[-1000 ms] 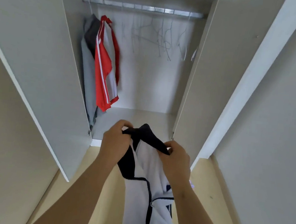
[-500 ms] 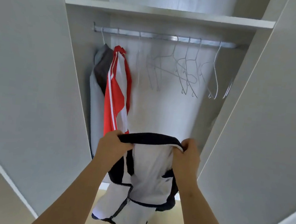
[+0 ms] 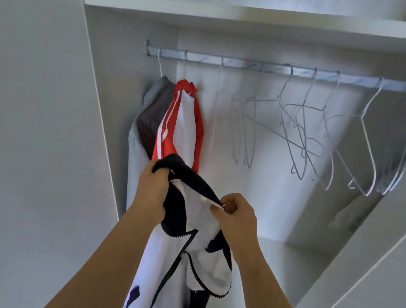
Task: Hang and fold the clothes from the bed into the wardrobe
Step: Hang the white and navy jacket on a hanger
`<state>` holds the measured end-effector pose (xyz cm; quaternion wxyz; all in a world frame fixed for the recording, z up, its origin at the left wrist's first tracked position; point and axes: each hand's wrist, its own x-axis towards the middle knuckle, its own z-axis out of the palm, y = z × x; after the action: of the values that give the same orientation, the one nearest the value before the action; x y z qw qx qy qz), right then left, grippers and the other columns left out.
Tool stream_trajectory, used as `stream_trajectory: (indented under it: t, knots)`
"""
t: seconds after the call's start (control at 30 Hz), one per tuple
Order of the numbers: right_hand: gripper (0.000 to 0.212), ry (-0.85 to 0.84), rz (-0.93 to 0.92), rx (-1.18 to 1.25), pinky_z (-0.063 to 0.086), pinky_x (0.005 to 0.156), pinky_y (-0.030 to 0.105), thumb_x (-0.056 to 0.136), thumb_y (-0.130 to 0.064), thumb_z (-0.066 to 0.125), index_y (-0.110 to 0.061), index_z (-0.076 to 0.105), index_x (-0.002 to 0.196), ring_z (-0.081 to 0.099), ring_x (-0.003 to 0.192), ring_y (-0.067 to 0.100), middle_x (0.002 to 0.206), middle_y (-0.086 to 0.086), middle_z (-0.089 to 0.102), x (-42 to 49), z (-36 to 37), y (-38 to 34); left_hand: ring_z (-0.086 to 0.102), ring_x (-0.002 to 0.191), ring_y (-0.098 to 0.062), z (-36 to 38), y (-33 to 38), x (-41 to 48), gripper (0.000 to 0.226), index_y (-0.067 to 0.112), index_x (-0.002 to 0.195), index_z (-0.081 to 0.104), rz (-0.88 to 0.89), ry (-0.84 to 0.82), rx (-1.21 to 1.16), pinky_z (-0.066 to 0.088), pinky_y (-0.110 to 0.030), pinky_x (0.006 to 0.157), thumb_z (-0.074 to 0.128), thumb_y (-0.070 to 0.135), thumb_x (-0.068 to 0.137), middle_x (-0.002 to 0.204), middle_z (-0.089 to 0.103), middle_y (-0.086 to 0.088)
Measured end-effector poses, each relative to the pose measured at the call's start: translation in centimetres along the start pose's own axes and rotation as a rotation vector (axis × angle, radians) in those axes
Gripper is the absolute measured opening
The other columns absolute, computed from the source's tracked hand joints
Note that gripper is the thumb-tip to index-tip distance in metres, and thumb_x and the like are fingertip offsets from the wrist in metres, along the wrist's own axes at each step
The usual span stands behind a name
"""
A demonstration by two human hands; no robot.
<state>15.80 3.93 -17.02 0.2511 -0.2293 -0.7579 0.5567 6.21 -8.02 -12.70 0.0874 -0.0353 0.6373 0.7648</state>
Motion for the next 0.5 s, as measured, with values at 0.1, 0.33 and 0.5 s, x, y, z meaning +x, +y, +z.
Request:
stream_trajectory:
  t: [0.1, 0.33, 0.5]
  knots:
    - [0.017, -0.154, -0.057, 0.102, 0.042, 0.062, 0.017, 0.083, -0.011, 0.063, -0.024, 0.056, 0.075, 0.049, 0.061, 0.006, 0.065, -0.010, 0.054, 5.4, -0.5, -0.8, 0.059, 0.079, -0.017, 2.8, 0.9, 3.6, 0.017, 0.024, 0.092, 0.063, -0.019, 0.079, -0.060, 0.043, -0.027, 0.058, 0.050, 0.015, 0.089, 0.084, 0.063, -0.001]
    - [0.017, -0.096, -0.159, 0.168, 0.048, 0.067, 0.023, 0.089, -0.016, 0.057, -0.023, 0.056, 0.074, 0.057, 0.069, 0.012, 0.073, -0.003, 0.061, 16.2, -1.0, -2.6, 0.060, 0.073, -0.020, 7.1, 2.2, 9.4, 0.016, 0.023, 0.090, 0.063, -0.009, 0.177, -0.102, 0.042, -0.028, 0.056, 0.049, 0.016, 0.089, 0.079, 0.063, -0.004]
    - [0.004, -0.190, -0.070, 0.165, 0.046, 0.080, 0.023, 0.090, -0.024, 0.056, -0.028, 0.057, 0.091, 0.057, 0.085, 0.006, 0.091, -0.014, 0.059, 20.0, 1.8, -2.2, 0.058, 0.062, -0.013, 7.1, 2.5, 11.8, 0.023, 0.022, 0.077, 0.062, 0.006, 0.235, -0.175, 0.041, -0.023, 0.052, 0.047, 0.010, 0.089, 0.065, 0.062, 0.001]
